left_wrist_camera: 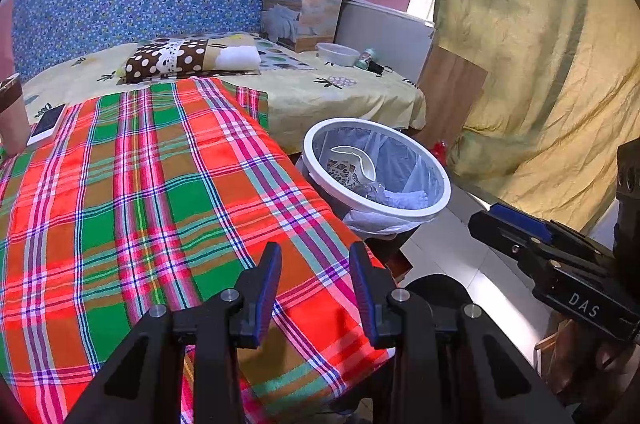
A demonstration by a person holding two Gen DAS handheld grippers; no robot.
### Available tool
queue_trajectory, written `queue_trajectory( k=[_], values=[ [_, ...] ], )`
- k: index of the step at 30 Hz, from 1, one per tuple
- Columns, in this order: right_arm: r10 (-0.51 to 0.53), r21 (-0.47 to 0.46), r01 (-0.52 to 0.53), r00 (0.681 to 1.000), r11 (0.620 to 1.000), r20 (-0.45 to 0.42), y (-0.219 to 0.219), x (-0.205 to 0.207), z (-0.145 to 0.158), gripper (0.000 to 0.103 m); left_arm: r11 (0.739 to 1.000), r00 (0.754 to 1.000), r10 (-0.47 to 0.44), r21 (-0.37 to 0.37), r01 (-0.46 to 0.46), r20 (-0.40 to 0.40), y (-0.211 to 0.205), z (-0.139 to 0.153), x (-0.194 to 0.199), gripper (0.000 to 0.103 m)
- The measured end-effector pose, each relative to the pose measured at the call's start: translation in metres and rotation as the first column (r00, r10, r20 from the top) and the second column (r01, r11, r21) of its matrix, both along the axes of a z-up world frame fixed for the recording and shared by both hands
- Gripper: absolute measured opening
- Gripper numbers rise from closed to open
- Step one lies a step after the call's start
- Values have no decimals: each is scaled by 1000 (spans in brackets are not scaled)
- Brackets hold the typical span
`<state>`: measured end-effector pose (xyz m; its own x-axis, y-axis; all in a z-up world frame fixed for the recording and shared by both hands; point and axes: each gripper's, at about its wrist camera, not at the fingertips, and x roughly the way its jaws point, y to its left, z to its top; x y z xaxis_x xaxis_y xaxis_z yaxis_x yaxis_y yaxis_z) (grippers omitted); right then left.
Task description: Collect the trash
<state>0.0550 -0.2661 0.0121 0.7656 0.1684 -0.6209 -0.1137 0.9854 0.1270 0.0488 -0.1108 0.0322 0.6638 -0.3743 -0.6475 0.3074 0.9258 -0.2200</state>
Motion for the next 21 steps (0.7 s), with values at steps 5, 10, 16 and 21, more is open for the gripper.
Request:
queue_trajectory(
  k=[5, 10, 16, 21],
  values=[
    [-1, -1, 1, 1000, 1000, -1, 0, 1, -1, 45, 1000, 1000, 3, 5, -3, 1, 0, -1, 1, 35],
    [1, -2, -1, 1000, 1000, -4, 0, 3, -2, 45, 1000, 1000, 4, 6, -4, -2, 1, -1, 2, 35],
    [0, -3, 0, 1000, 1000, -7, 1, 4, -2, 45, 1000, 1000, 2, 7, -2, -5, 3, -2, 3, 35],
    [2, -3, -2, 1000, 1000, -7, 1, 3, -3, 45, 1000, 1000, 1, 12, -1, -2, 3, -2, 2, 35]
  ],
)
